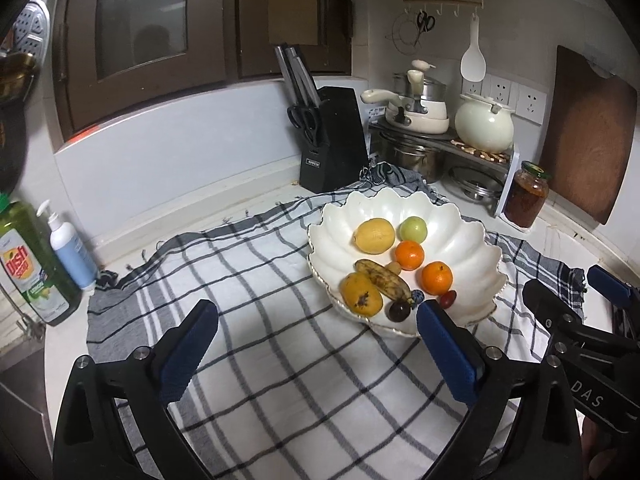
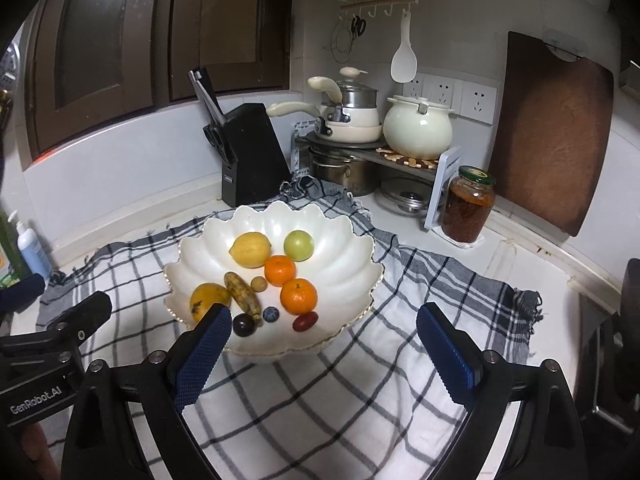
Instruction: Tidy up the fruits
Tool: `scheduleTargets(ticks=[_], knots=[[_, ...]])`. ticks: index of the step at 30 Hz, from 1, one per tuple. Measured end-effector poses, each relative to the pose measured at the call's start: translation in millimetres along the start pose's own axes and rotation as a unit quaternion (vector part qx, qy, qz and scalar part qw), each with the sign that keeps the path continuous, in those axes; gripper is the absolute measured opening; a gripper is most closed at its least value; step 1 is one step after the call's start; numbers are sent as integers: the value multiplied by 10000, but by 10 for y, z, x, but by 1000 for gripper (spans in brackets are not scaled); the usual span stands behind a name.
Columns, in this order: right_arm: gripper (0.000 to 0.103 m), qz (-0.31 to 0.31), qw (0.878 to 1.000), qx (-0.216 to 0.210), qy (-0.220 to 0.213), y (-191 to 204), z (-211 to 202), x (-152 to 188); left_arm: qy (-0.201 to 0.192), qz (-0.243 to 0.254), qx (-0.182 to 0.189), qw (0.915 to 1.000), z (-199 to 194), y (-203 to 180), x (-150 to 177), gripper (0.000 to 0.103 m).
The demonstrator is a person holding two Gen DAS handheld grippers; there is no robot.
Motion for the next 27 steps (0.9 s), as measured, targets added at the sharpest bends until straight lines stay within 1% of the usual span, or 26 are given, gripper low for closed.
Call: scheduleTargets(ticks=[7, 14, 22, 27], knots=[[95, 78, 10000, -48, -33, -21, -204, 70, -69, 3, 1, 10000, -245, 15, 54, 102], [95, 77, 9999, -80, -87, -34, -427, 151, -91, -26, -11, 10000, -459, 21, 174, 102], [95, 117, 9996, -151, -185, -78, -638, 222, -345, -57, -171, 9992, -735, 17, 173, 102], [95, 205, 9994, -154, -224, -142, -732, 275, -357, -55, -123, 9993, -852, -25, 222, 102]])
Point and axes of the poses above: each gripper's, at about its wrist camera, not at the fingertips, and z roughly the way its jaws point, y to its left, x to its underside, the point moved 10 cm from there along z, roughly the way its jaws point, and after that the axes turned 11 degrees about -y, right-handed, at the moved point
